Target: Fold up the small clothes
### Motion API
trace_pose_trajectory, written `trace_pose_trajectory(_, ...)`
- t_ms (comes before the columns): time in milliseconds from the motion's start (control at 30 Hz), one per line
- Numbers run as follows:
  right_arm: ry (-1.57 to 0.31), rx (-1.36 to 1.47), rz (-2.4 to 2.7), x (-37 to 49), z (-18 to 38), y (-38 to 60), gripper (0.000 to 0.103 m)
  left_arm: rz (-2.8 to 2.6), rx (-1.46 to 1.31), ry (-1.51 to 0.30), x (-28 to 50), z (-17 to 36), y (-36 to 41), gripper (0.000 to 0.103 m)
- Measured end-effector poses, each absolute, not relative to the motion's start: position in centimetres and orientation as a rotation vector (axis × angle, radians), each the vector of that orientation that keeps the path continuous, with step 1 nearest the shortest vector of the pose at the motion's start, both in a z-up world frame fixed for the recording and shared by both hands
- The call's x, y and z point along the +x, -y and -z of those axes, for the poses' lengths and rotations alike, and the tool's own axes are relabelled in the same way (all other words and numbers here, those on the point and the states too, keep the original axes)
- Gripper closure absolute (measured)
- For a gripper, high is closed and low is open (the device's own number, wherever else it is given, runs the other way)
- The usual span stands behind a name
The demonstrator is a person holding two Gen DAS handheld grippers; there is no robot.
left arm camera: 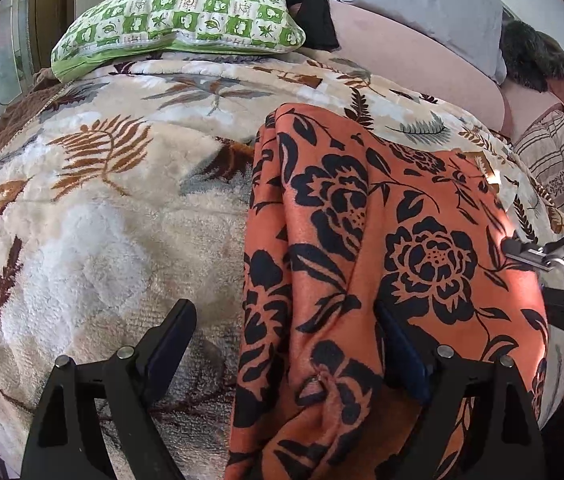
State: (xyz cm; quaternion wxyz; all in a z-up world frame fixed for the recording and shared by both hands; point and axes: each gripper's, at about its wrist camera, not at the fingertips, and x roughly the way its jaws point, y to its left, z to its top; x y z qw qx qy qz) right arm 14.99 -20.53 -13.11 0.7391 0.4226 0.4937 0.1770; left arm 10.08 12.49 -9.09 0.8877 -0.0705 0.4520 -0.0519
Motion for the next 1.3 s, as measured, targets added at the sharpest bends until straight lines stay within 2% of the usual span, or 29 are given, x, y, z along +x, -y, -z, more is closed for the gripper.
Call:
trace_pose_trajectory(33, -1.074, 0.908, -0.401, 15.0, 12.3, 20.3, 0.062, 0.11, -0.155, -0.941, 10.1, 9.1, -12.6, 0.012)
trace_pose_trajectory(67, -1.066, 0.887, -0.421, 15.2, 11.4, 20.1, 0.039, 0.11, -0.164, -0.945, 10.1, 9.2, -12.6, 0.012)
trace_pose_trajectory(100, -1.044, 0.881, -0.436, 15.6, 10.9, 20.0, 0.023, 0.109, -0.167, -0.945, 10.2, 9.2, -12.7, 0.012)
trace_pose_trajectory(133, -1.016, 0.878, -0.428, 16.2, 10.4, 20.3, 0.022, 0.109, -0.164, -0.945, 10.1, 9.2, -12.6, 0.012)
trace_pose_trajectory(233, -1.01, 0.975, -0.413, 18.5, 11.7, 20.9, 0.022, 0.111, -0.164, -0.946, 10.2, 9.2, -12.7, 0.012)
trace_pose_trajectory(267, -1.059, 0.984, -0.428, 19.6, 12.7, 20.5, 0.027, 0.113, -0.167, -0.947, 10.2, 9.2, -12.8, 0.012)
trace_pose_trajectory(300, -1.117, 0.943, -0.413, 20.4, 13.5, 19.9, 0.067, 0.113, -0.167, -0.947, 10.2, 9.3, -12.7, 0.012)
trace_pose_trajectory(367, -1.085, 0.823, -0.388, 20.2, 11.6, 18.8, 0.072, 0.109, -0.167, -0.944, 10.1, 9.3, -12.8, 0.012)
trace_pose_trajectory(433, -1.049, 0.702, -0.363, 19.7, 10.8, 18.2, 0.072, 0.109, -0.173, -0.947, 10.2, 9.3, -12.7, 0.012)
trace_pose_trajectory(467, -1.097, 0.696, -0.332, 20.3, 11.9, 18.3, 0.067, 0.105, -0.165, -0.945, 10.2, 9.3, -12.5, 0.012)
trace_pose_trajectory(500, -1.133, 0.729, -0.322, 20.6, 12.8, 18.7, 0.057, 0.104, -0.159, -0.94, 10.1, 9.2, -12.5, 0.012)
trace_pose_trajectory(533, -1.118, 0.763, -0.326, 20.4, 12.4, 19.1, 0.051, 0.105, -0.161, -0.938, 10.0, 9.1, -12.6, 0.012)
trace_pose_trajectory(567, -1.101, 0.753, -0.31, 19.7, 11.5, 19.5, 0.037, 0.11, -0.175, -0.938, 9.9, 9.1, -12.7, 0.012)
trace_pose_trajectory(600, -1.066, 0.722, -0.294, 18.9, 10.4, 19.5, 0.029, 0.113, -0.19, -0.94, 9.9, 9.2, -12.9, 0.012)
trace_pose_trajectory(767, -0.922, 0.587, -0.328, 13.6, 5.0, 19.2, 0.029, 0.181, -0.312, -0.896, 8.7, 7.5, -13.9, 0.014)
trace_pose_trajectory(867, -0.898, 0.578, -0.438, 11.8, 3.6, 17.5, 0.029, 0.247, -0.457, -0.829, 7.3, 5.7, -15.8, 0.014)
trace_pose_trajectory(933, -0.928, 0.56, -0.502, 10.9, 4.1, 15.9, 0.028, 0.276, -0.545, -0.849, 7.3, 6.0, -17.0, 0.014)
trace_pose_trajectory(967, -0.95, 0.551, -0.521, 10.7, 4.7, 15.2, 0.029, 0.274, -0.566, -0.89, 7.7, 6.8, -17.2, 0.017)
trace_pose_trajectory(1000, -0.981, 0.543, -0.536, 10.8, 5.6, 14.4, 0.028, 0.24, -0.582, -0.985, 8.4, 8.6, -17.4, 0.024)
trace_pose_trajectory(1033, -1.023, 0.543, -0.546, 10.9, 6.7, 13.7, 0.028, 0.213, -0.621, -1.056, 8.7, 10.4, -17.7, 0.041)
trace_pose_trajectory(1067, -1.053, 0.547, -0.551, 10.8, 7.7, 13.1, 0.028, 0.215, -0.706, -1.041, 8.5, 11.1, -18.8, 0.045)
trace_pose_trajectory(1133, -1.032, 0.574, -0.554, 10.7, 8.4, 13.2, 0.028, 0.216, -0.734, -1.046, 8.5, 10.4, -19.2, 0.048)
trace_pose_trajectory(1300, -1.03, 0.606, -0.582, 11.2, 9.2, 13.6, 0.028, 0.248, -0.671, -0.961, 9.4, 6.6, -18.2, 0.047)
